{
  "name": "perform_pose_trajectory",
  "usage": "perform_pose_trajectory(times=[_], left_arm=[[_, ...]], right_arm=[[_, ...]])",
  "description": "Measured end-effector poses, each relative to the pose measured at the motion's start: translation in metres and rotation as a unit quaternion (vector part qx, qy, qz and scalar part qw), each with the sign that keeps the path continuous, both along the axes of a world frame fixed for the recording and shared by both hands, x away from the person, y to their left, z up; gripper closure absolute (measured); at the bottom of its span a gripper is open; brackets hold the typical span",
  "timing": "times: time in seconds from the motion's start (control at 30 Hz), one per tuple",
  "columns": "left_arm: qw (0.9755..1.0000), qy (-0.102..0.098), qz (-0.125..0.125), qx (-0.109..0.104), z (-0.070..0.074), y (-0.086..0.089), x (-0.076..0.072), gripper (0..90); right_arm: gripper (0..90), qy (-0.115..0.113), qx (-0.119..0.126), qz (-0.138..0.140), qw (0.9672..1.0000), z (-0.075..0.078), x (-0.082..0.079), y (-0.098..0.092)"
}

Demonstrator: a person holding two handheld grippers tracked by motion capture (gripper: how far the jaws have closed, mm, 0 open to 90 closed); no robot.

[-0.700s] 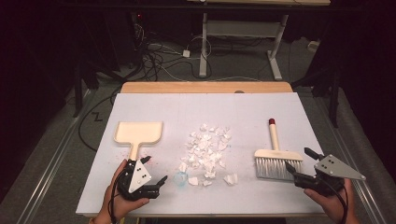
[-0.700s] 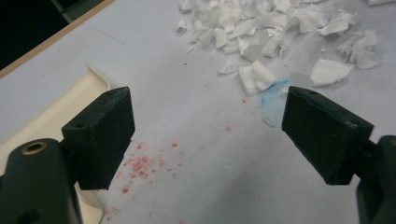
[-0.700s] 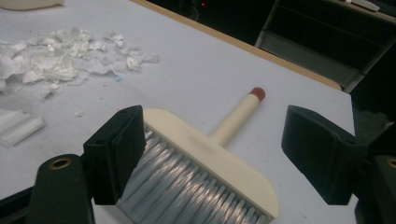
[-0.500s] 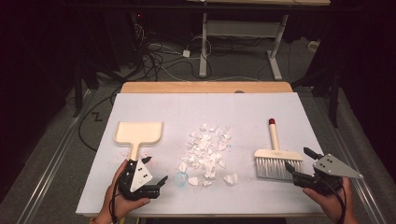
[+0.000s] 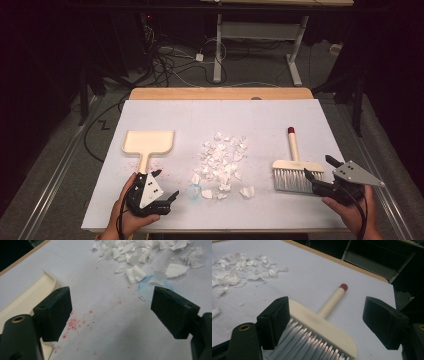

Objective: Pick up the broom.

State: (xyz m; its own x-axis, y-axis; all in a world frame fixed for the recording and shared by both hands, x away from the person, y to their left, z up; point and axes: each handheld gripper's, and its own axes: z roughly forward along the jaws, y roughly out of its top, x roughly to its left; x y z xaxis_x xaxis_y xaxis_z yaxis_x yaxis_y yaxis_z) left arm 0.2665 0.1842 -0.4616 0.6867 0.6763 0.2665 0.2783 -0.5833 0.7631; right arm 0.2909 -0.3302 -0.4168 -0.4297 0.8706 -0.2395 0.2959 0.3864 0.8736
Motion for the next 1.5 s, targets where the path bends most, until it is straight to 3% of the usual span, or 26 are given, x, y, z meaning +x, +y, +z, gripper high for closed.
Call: perform_pose_trajectory(times=[0.1, 0.3, 0.47, 0.57, 0.7, 0.77, 0.83, 0.97, 1.03, 1.07, 1.13, 1.17, 1.23, 1.5], left_arm=[[1.0000, 0.001, 0.002, 0.000, 0.000, 0.000, 0.001, 16.7], [1.0000, 0.002, 0.000, 0.005, -0.001, -0.001, 0.000, 16.7], [1.0000, 0.005, -0.001, 0.005, -0.002, -0.001, 0.001, 16.7], [0.9999, 0.006, -0.004, 0.010, -0.002, -0.002, 0.000, 16.7], [0.9999, 0.005, -0.003, 0.011, -0.002, -0.002, 0.000, 16.6], [0.9999, 0.006, -0.002, 0.010, -0.002, -0.002, 0.000, 16.7], [0.9999, 0.009, -0.003, 0.012, -0.003, -0.002, 0.000, 16.7], [0.9997, 0.014, -0.006, 0.018, -0.005, -0.003, 0.001, 16.8], [0.9996, 0.015, -0.007, 0.022, -0.005, -0.004, 0.001, 16.8], [0.9996, 0.015, -0.007, 0.022, -0.005, -0.003, 0.001, 16.8], [0.9996, 0.014, -0.007, 0.022, -0.005, -0.003, 0.000, 16.8], [0.9996, 0.014, -0.007, 0.024, -0.005, -0.003, 0.000, 16.9], [0.9996, 0.014, -0.007, 0.024, -0.005, -0.004, 0.000, 16.9], [0.9995, 0.008, -0.012, 0.027, -0.003, -0.007, -0.002, 17.0]], right_arm=[[22.7, 0.003, 0.003, -0.001, 1.0000, 0.000, 0.008, 0.000], [22.4, 0.017, -0.012, -0.018, 0.9996, 0.003, 0.032, 0.006], [22.9, 0.061, -0.016, -0.040, 0.9972, 0.002, 0.059, 0.012], [25.5, 0.091, -0.012, -0.061, 0.9939, 0.000, 0.076, 0.016], [25.8, 0.132, -0.018, -0.076, 0.9881, -0.006, 0.099, 0.024], [29.7, 0.148, -0.034, -0.087, 0.9846, -0.011, 0.112, 0.028], [30.9, 0.172, -0.047, -0.100, 0.9788, -0.016, 0.124, 0.031], [32.1, 0.232, -0.052, -0.124, 0.9635, -0.029, 0.146, 0.032], [33.0, 0.252, -0.048, -0.129, 0.9580, -0.036, 0.153, 0.033], [33.6, 0.257, -0.043, -0.130, 0.9567, -0.038, 0.155, 0.033], [40.4, 0.264, -0.029, -0.125, 0.9559, -0.037, 0.157, 0.033], [48.6, 0.268, -0.023, -0.117, 0.9561, -0.037, 0.157, 0.033], [54.6, 0.269, -0.019, -0.102, 0.9574, -0.037, 0.156, 0.034], [62.3, 0.272, -0.017, -0.079, 0.9590, -0.037, 0.156, 0.031]])
